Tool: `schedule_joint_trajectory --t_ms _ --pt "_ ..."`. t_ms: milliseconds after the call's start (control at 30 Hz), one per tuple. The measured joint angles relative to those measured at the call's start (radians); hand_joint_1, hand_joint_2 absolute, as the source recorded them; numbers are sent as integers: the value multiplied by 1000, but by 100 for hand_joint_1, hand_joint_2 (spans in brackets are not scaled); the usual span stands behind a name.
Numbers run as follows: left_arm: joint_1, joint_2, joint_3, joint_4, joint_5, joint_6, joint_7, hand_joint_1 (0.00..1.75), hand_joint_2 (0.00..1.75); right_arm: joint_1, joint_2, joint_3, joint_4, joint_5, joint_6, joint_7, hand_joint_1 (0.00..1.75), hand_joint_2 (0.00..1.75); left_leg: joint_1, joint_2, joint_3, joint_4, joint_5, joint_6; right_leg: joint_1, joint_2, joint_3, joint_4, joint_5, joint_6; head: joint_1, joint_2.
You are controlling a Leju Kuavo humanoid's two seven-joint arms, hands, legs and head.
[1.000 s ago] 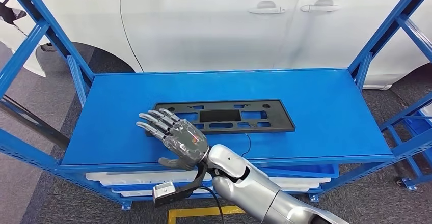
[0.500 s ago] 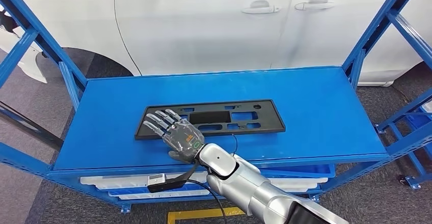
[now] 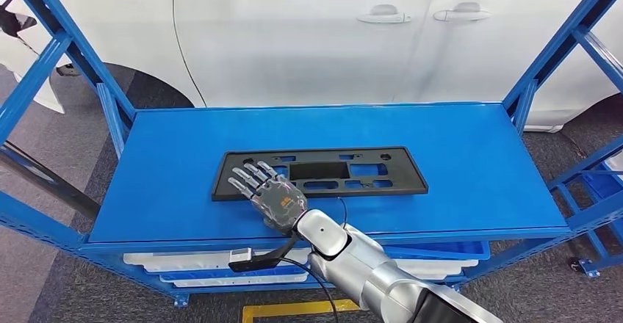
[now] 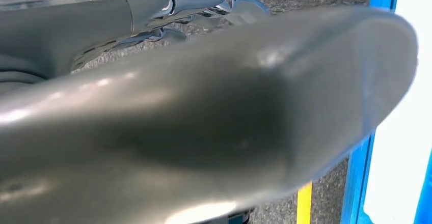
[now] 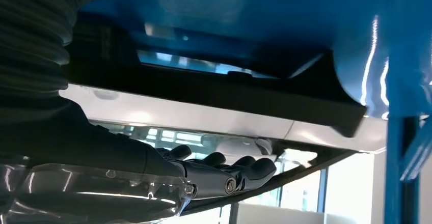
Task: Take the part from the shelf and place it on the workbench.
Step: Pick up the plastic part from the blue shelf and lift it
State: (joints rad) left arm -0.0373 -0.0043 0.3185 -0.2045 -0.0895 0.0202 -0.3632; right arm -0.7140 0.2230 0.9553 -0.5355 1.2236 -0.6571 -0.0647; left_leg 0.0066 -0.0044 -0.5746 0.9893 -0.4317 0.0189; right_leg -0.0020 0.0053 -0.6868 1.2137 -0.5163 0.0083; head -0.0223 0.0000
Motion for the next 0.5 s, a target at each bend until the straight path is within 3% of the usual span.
schedule_joint_trajectory --t_ms 67,100,200,267,300,400,433,467,500 --pt "-1 -1 3 0 -5 -1 0 0 0 -4 0 -11 10 27 -14 32 0 175 -4 -1 3 1 -3 -4 3 -1 67 -143 59 -12 -1 0" --pt "-2 -2 5 0 -8 -2 0 0 0 -5 -1 -19 14 41 -21 50 0 175 -5 -1 3 2 -4 -7 5 -2 87 -187 73 -16 -1 0" --pt "-3 -2 8 0 -16 -2 1 0 0 -10 -5 -52 29 78 -31 102 0 175 -5 0 3 1 -5 -23 8 -1 98 -216 81 -25 -1 0" --pt "-4 -2 10 0 -21 -3 1 0 0 -19 -9 -81 36 109 -32 141 0 175 -4 0 -6 23 -23 -34 3 -1 103 -227 86 -34 -2 0" --pt "-4 -2 11 0 -24 -3 1 0 0 -25 -12 -97 40 124 -32 159 0 175 -3 0 -22 61 -47 -40 0 -1 106 -232 89 -37 -3 0" --pt "-4 -2 15 0 -32 -4 1 0 0 -35 -26 -146 52 155 -34 193 0 175 5 1 -109 252 -133 -53 -1 -2 108 -232 89 -40 -5 0" --pt "-3 -2 16 0 -34 -4 1 0 0 -36 -33 -161 56 162 -34 200 8 175 6 1 -127 287 -139 -55 0 -3 108 -232 88 -40 -5 0" --pt "-3 -2 16 0 -37 -4 1 0 0 -37 -40 -177 61 169 -34 205 17 175 7 1 -126 282 -124 -56 -1 -2 108 -230 88 -40 -5 0" --pt "-3 -1 17 0 -38 -5 1 0 0 -38 -46 -191 64 173 -33 208 60 175 7 1 -105 236 -92 -55 -1 -1 109 -229 87 -38 -5 0"
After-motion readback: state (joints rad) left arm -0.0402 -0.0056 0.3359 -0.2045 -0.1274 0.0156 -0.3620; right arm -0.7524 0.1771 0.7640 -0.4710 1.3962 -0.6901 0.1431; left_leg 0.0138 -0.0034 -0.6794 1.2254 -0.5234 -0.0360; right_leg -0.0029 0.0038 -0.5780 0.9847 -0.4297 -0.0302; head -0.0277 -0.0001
